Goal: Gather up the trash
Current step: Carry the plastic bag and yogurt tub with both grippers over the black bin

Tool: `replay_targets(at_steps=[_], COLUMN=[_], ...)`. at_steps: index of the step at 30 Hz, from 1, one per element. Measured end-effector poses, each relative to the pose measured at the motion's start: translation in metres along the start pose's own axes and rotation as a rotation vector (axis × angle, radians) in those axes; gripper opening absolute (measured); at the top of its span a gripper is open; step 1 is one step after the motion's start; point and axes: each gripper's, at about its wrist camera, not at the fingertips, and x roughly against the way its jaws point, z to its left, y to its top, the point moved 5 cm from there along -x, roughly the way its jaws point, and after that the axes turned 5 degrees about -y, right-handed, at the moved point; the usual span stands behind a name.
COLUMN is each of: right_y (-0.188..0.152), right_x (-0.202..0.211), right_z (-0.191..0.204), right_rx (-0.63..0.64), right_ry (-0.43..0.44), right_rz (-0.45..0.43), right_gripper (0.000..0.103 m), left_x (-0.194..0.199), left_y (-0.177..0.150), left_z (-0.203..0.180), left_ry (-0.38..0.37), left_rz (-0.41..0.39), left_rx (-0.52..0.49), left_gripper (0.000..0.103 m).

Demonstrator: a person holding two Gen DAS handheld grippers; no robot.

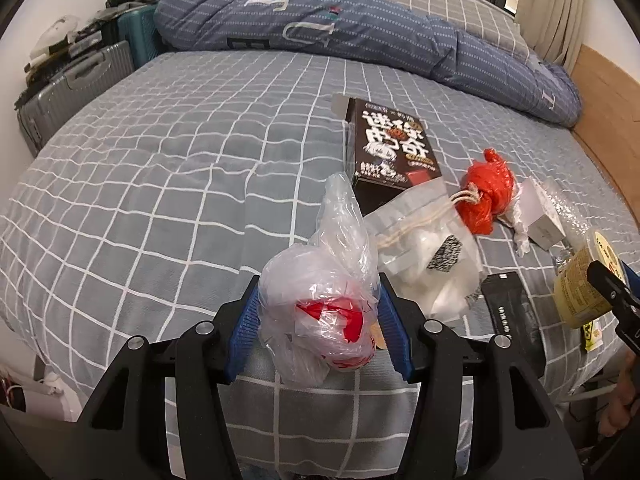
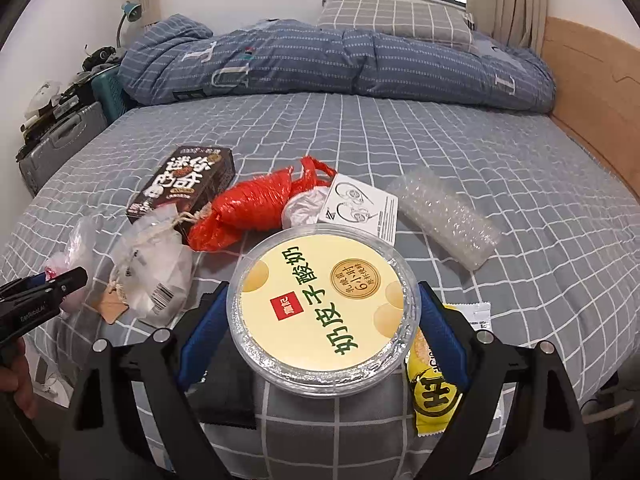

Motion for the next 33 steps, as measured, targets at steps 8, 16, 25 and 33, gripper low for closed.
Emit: replay_targets(at_steps=[8, 16, 25, 33], right_y=[0.006, 0.007, -0.008, -0.029], right_x=[0.025, 0.052, 0.075, 0.092], right_z=[0.002, 0.004, 0.007, 0.013], right_rx=[0.006, 0.006, 0.009, 0.001], right_ry=[0.002, 0.006, 0.017, 0.031], right_rz=[-0.031, -0.062, -0.072, -0.064], right_gripper=[0.085, 0.085, 0.085, 0.085], left_x=[0.023, 0.043, 0.068, 0.078], left_y=[0.004, 0.004, -0.016, -0.045], left_z=[-0.009, -0.017, -0.028, -0.035], left_ry=[-0.005, -0.011, -0.030, -0.053], left_rz=[-0.025, -0.046, -0.062, -0.048], left_rx=[-0.010, -0.018, -0.032, -0.019], left_gripper=[0.054, 0.054, 0.054, 0.054])
